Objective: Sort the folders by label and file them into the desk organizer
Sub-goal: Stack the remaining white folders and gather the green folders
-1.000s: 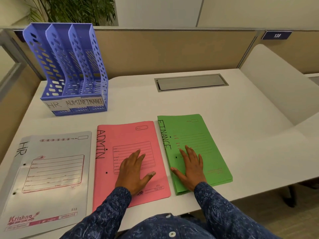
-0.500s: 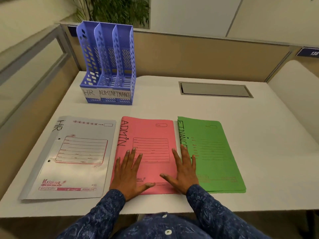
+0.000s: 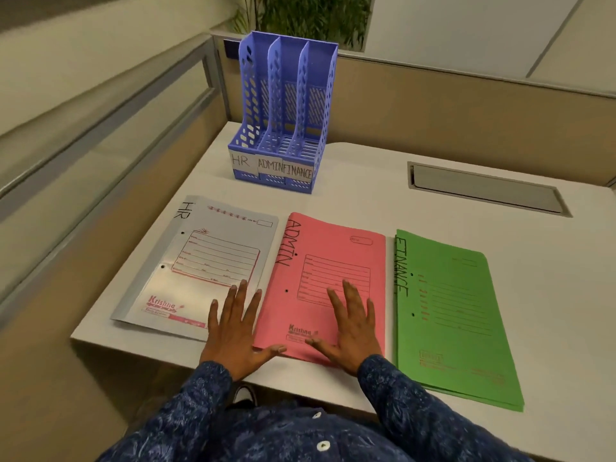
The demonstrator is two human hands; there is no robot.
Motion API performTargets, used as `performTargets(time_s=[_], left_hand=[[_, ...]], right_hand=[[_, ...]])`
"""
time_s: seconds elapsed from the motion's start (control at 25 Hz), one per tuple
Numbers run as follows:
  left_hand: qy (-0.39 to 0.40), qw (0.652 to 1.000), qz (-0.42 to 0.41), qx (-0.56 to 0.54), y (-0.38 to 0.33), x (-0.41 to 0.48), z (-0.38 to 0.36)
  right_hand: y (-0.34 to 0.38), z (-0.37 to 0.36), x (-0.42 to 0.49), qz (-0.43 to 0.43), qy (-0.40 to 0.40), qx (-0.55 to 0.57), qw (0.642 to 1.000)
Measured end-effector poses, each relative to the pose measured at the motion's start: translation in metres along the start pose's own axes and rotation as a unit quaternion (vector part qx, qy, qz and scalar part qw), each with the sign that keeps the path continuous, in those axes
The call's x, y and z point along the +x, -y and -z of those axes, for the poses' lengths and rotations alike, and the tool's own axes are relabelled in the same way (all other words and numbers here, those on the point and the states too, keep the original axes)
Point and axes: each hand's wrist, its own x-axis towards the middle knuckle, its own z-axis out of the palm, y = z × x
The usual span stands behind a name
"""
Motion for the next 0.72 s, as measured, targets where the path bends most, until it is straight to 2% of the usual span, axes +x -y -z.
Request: performTargets(time_s=[0.36, 0.56, 0.72], left_hand=[[0.025, 0.998, 0.035, -0.041, 0.094, 0.036, 0.006], [0.040, 0.995, 0.087, -0.029, 0.168, 0.059, 0.008], [0.042, 0.988, 0.123, -0.079, 0.207, 0.069, 0.009]], right_hand=[[0.081, -0.016, 0.061, 0.003, 0.021, -0.005, 1.000], [0.138, -0.035, 0.090, 0.015, 0.041, -0.017, 0.999], [0.169, -0.046, 0.102, 0.028, 0.058, -0.001, 0.998]])
